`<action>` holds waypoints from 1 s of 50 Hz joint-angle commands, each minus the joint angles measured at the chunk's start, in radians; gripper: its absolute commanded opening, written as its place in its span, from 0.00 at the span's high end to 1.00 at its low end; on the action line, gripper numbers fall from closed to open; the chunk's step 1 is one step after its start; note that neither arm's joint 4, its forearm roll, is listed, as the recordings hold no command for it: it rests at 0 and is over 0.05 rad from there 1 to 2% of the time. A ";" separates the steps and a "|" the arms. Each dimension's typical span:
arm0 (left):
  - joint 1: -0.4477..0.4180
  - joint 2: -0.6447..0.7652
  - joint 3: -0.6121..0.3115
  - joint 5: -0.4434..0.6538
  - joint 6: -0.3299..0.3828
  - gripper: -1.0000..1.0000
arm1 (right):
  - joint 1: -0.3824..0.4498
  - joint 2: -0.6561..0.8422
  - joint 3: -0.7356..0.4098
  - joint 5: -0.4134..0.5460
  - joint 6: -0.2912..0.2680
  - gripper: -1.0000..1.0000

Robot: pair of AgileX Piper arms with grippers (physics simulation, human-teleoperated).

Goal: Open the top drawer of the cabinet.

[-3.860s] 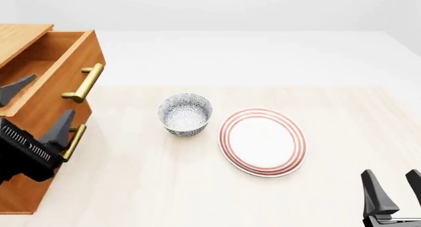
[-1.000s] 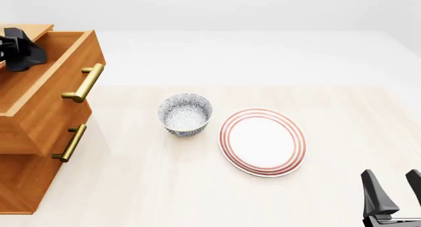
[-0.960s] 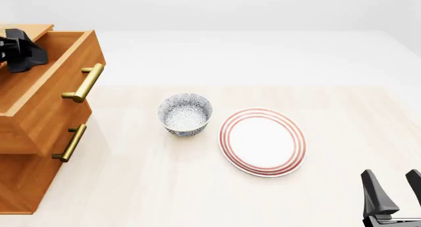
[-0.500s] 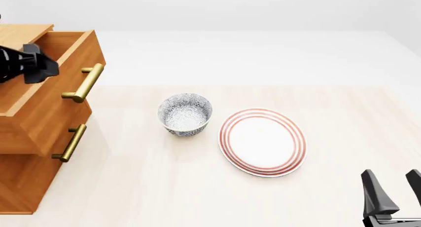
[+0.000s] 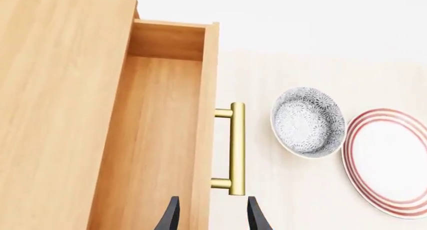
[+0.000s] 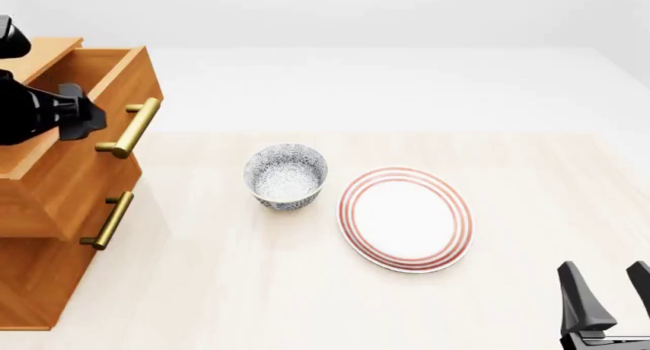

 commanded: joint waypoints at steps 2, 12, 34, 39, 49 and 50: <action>-0.007 0.017 0.014 -0.016 0.000 0.00 | 0.000 0.000 0.000 0.000 0.000 0.00; -0.020 0.033 0.026 -0.031 -0.002 0.00 | 0.000 0.000 0.000 0.000 0.000 0.00; -0.020 0.032 0.042 -0.035 0.000 0.00 | 0.000 -0.002 0.000 0.002 0.000 0.00; -0.043 0.035 0.044 -0.038 0.000 0.00 | 0.000 -0.002 0.000 0.002 0.000 0.00; -0.076 0.046 0.033 -0.023 0.016 0.00 | 0.000 -0.002 0.000 0.002 0.000 0.00; -0.080 0.048 0.032 -0.022 0.019 0.00 | 0.000 -0.002 0.000 0.002 0.000 0.00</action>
